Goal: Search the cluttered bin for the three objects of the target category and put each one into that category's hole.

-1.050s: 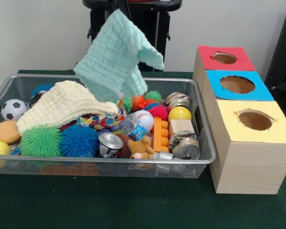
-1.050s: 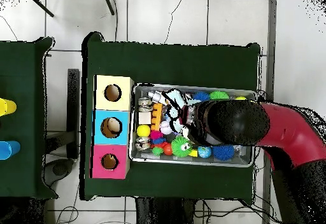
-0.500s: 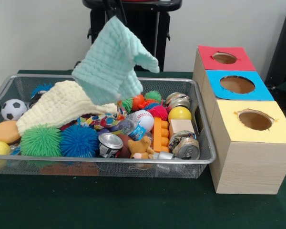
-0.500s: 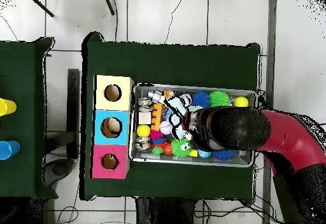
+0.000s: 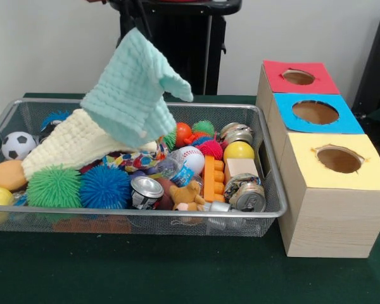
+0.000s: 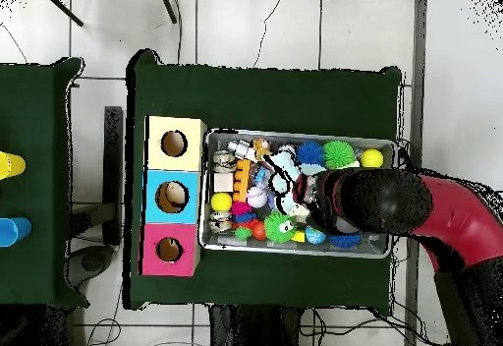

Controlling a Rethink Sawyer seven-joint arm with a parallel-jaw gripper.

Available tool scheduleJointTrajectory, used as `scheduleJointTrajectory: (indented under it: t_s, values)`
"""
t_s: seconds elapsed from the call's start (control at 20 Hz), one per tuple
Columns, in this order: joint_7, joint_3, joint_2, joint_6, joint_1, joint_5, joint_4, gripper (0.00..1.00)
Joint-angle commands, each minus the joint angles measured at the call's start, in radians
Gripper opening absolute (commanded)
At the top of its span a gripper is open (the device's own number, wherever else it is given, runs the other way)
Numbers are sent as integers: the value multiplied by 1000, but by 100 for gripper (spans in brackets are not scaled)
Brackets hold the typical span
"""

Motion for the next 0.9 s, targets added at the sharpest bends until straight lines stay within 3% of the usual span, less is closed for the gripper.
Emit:
scheduleJointTrajectory:
  t_s: [0.05, 0.15, 0.2, 0.9]
  values:
    - [-241, 49, 62, 36, -35, -75, -11, 0]
    - [-242, 56, 65, 35, -41, -83, -12, 0]
    - [-225, 58, 64, 40, -45, -87, -11, 100]
    - [-91, 81, 8, -86, -33, -63, 97, 100]
